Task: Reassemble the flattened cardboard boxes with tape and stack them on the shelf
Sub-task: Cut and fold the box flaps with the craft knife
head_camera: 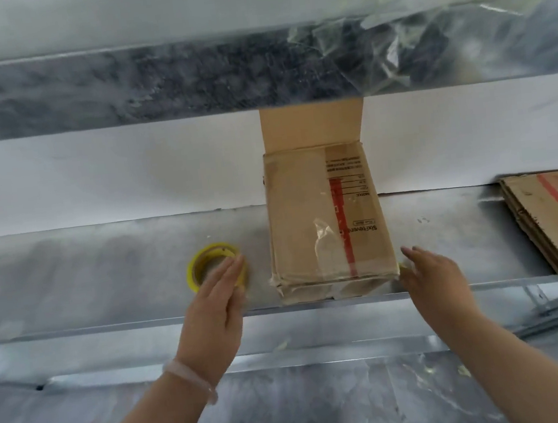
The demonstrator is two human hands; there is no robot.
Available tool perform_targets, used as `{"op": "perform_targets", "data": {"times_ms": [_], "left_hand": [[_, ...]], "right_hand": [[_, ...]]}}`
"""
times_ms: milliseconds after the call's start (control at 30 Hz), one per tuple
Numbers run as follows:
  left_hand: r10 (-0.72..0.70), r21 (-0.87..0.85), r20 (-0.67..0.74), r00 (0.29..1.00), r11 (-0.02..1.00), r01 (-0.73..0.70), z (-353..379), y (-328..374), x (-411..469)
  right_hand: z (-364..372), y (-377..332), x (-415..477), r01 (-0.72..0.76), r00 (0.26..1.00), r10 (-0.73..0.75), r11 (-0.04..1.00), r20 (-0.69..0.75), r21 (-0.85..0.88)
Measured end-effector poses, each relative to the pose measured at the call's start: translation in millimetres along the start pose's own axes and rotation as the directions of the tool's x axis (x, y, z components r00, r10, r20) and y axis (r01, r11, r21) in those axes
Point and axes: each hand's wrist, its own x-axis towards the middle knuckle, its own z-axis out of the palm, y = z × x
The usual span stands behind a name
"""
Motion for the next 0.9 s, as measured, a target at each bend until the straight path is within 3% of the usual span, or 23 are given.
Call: {"op": "perform_targets", "data": {"times_ms": [33, 67, 133, 200, 267, 333, 567, 767, 900], "left_hand": [[-0.038, -0.107, -0.056, 0.998, 0.994, 0.031, 0, 24, -2], [-0.056, -0.198, -0.087, 0.995, 0.980, 0.038, 1, 47, -3], [-0.069, -0.358, -0.090, 0.994, 0.933, 0.032, 12, 81, -3], [-0.176, -0.516, -0.063, 0.982, 0.848, 0.119, 25, 105, 7], [-0.307, -0.631, -0.052, 0.950, 0.748, 0.207, 34, 122, 18], [-0.349, -0.631, -0.091, 0.933, 0.745, 0.217, 39, 126, 27], [-0.393, -0.558, -0.129, 0.910, 0.788, 0.261, 46, 113, 45], [-0.501, -0.737, -0.021, 0.865, 0.592, 0.326, 42, 117, 46], [-0.367, -0.660, -0.007, 0.930, 0.701, 0.272, 35, 120, 45]], "right_hand": [[-5, -7, -12, -0.004, 0.999, 0.012, 0.980, -0.043, 0.201], [-11, -16, -26, 0.032, 0.995, 0.015, 0.893, -0.101, 0.449], [-23, -44, -56, 0.149, 0.987, -0.040, 0.593, -0.156, 0.791], [-28, -69, -77, 0.173, 0.981, -0.154, 0.427, -0.117, 0.887], [-25, -86, -81, 0.138, 0.978, -0.199, 0.372, -0.066, 0.918], [-24, -99, -75, 0.101, 0.988, -0.145, 0.367, -0.050, 0.925], [-27, -108, -57, 0.124, 0.992, -0.060, 0.511, -0.109, 0.851], [-29, -109, -55, 0.053, 0.998, -0.010, 0.480, -0.055, 0.875], [-30, -110, -54, 0.108, 0.993, -0.093, 0.480, -0.072, 0.870]]}}
